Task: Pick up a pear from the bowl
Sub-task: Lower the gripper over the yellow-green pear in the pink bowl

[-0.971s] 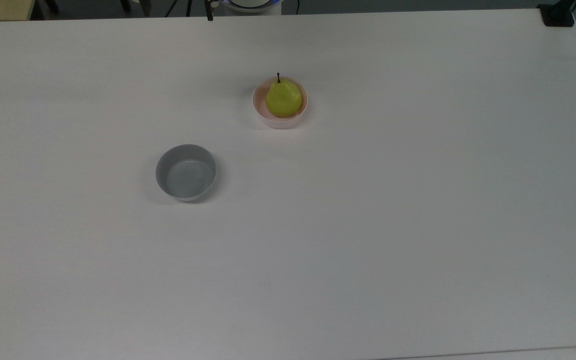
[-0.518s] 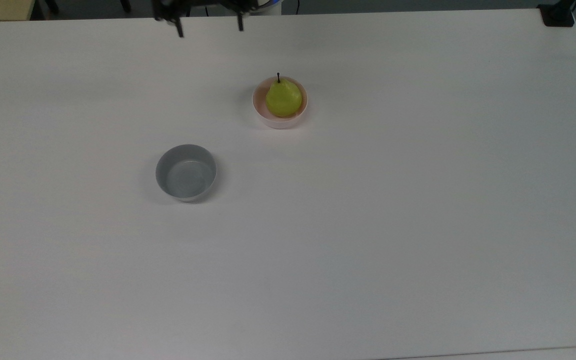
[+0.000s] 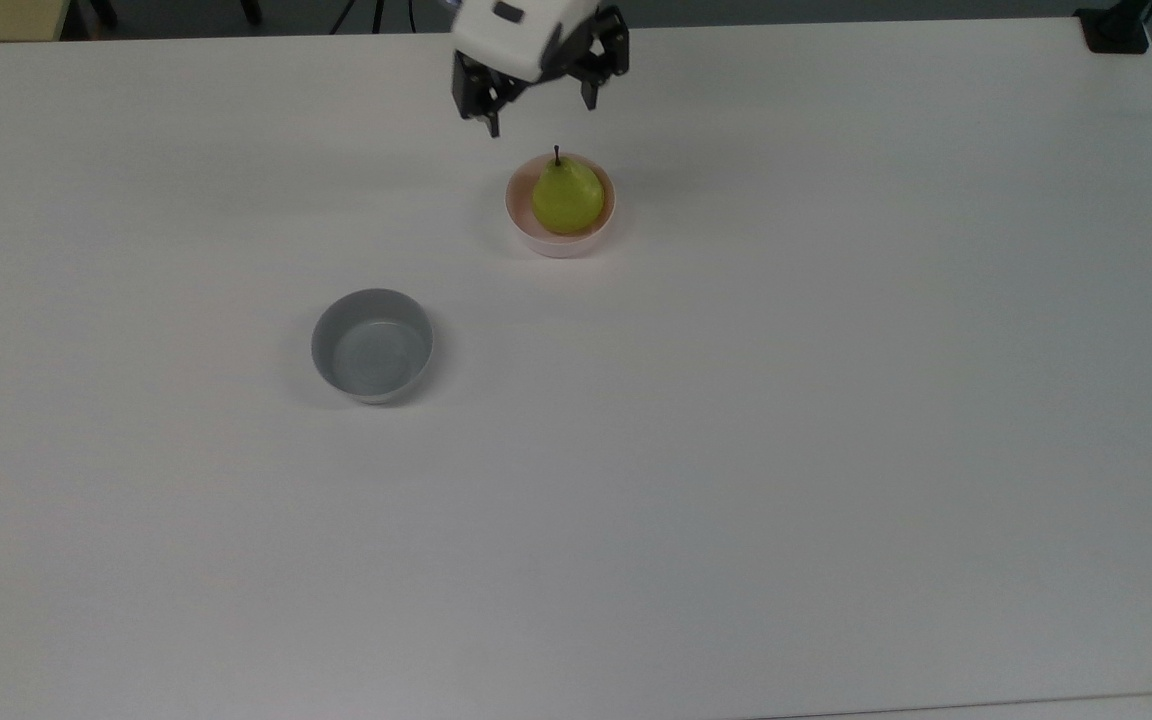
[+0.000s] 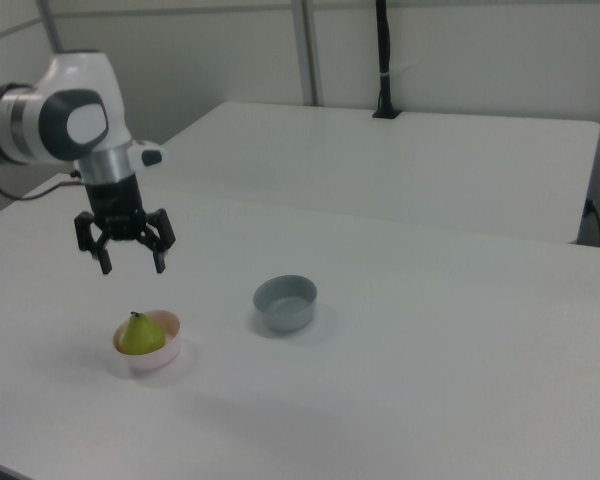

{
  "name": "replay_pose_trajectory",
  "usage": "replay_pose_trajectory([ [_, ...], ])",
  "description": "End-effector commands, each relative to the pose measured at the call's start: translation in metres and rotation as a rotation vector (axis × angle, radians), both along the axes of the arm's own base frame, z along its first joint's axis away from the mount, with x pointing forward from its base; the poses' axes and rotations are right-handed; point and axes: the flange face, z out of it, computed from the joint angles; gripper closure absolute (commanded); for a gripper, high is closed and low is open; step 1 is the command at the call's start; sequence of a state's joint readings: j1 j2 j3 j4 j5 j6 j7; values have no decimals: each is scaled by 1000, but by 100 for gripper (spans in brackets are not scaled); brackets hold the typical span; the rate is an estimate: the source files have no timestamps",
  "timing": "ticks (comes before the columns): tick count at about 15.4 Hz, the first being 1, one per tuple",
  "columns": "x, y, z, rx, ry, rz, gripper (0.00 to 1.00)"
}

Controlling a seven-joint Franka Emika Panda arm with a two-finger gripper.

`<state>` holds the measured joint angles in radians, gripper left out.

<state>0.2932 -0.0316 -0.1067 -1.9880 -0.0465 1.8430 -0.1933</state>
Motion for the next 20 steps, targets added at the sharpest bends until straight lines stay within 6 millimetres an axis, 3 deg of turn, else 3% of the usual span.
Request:
replay_pose_trajectory([
  [1,-25,17,-48,-40,-17,109,0],
  [3,-26,23,-73,-59,-23,139,0],
  [9,-17,28,-111,-67,-2,180,3],
  [15,-14,31,-126,-68,-1,187,11],
  [17,-14,31,-126,-68,-1,187,20],
  [20,-15,31,-126,-69,2,187,46],
])
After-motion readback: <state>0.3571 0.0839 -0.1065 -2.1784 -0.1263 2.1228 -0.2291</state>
